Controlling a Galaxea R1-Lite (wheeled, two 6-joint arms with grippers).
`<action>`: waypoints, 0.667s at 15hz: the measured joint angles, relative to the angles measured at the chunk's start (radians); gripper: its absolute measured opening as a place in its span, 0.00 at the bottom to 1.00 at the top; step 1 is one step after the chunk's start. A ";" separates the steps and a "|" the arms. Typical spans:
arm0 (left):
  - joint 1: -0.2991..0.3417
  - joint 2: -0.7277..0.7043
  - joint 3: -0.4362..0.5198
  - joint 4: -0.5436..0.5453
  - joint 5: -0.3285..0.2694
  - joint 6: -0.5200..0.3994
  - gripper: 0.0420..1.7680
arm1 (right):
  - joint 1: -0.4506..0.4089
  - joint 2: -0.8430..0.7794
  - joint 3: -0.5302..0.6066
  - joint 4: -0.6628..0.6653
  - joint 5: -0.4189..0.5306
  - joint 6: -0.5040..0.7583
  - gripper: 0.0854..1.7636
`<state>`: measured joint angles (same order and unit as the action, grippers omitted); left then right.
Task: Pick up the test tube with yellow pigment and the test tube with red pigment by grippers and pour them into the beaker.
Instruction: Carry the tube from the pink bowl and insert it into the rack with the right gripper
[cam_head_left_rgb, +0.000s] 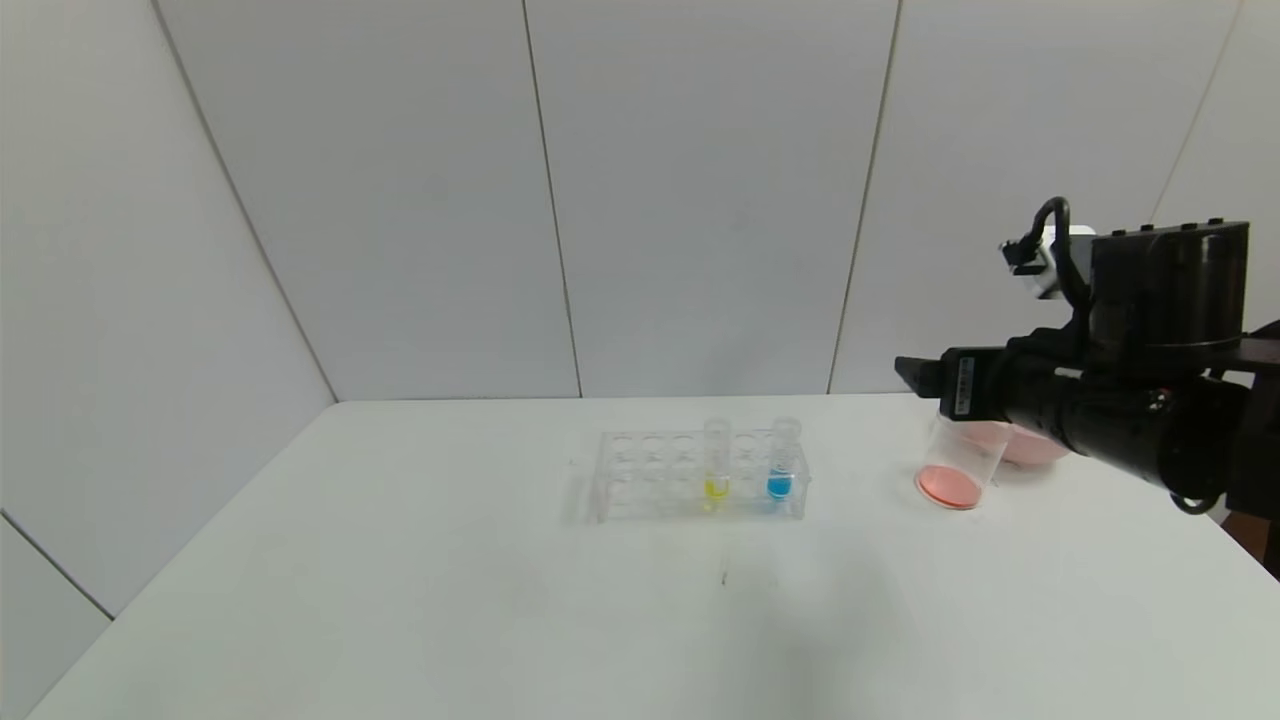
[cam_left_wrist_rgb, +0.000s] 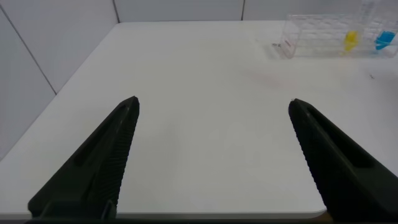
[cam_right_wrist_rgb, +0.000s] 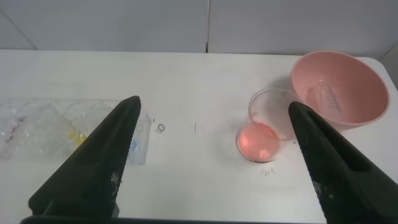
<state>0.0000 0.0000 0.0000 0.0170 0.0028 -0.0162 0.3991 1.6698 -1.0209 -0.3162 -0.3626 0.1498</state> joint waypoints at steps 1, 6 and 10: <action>0.000 0.000 0.000 0.000 0.000 0.000 0.97 | 0.052 -0.008 0.021 0.000 -0.031 0.013 0.96; 0.000 0.000 0.000 0.000 0.000 0.000 0.97 | 0.283 0.012 0.075 0.007 -0.177 0.144 0.96; 0.000 0.000 0.000 0.000 0.000 0.000 0.97 | 0.373 0.083 0.078 -0.009 -0.229 0.208 0.96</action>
<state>0.0000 0.0000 0.0000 0.0170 0.0028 -0.0166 0.7726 1.7530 -0.9432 -0.3247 -0.5919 0.3581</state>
